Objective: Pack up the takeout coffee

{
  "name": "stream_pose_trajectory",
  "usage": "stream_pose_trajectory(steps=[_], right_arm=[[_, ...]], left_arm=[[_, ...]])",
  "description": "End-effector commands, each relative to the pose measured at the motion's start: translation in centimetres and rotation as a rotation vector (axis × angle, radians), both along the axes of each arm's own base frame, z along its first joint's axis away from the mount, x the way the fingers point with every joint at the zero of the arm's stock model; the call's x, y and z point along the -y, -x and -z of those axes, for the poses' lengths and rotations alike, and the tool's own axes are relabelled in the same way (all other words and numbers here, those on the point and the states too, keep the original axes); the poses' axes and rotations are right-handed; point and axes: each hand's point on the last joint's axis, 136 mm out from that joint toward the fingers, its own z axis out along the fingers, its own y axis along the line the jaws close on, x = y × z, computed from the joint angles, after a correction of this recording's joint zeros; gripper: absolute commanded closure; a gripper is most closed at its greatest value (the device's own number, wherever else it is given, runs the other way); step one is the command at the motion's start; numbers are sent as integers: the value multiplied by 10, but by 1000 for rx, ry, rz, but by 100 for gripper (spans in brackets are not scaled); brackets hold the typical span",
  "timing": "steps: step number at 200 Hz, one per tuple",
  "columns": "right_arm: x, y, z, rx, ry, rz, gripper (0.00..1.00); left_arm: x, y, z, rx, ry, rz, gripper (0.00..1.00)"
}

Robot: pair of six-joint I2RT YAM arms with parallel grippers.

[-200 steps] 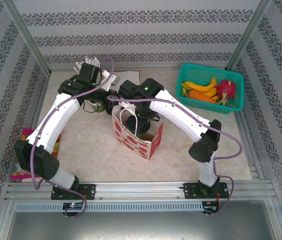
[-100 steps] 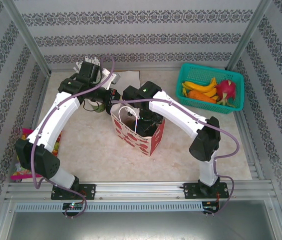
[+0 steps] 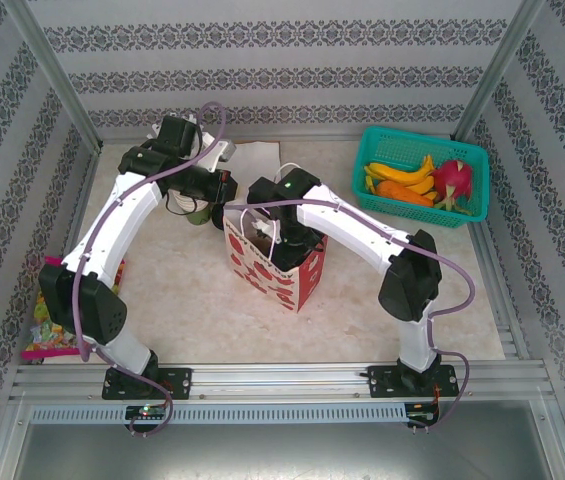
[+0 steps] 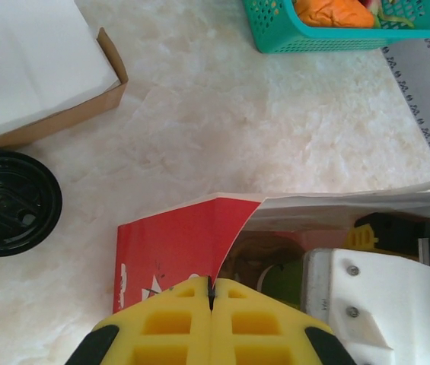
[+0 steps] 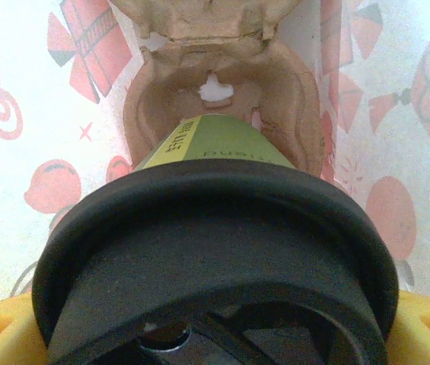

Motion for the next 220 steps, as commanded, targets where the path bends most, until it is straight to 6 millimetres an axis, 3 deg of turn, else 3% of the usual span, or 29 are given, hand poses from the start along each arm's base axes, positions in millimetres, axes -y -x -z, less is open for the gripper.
stream_pose_trajectory(steps=[1, 70, 128, 159, 220], right_arm=[[7, 5, 14, -72, 52, 24, 50], [-11, -3, 28, -151, 44, 106, 50], [-33, -14, 15, -147, -51, 153, 50], [-20, -12, 31, -136, 1, 152, 51], [4, -5, 11, -43, 48, 176, 51]], left_arm=[[2, -2, -15, 8, 56, 21, 100], [16, 4, -11, -9, 76, 87, 100], [18, 4, -10, 3, 51, 102, 100], [9, 1, -9, 11, 18, 79, 100], [-2, -2, -17, 37, -2, 34, 100]])
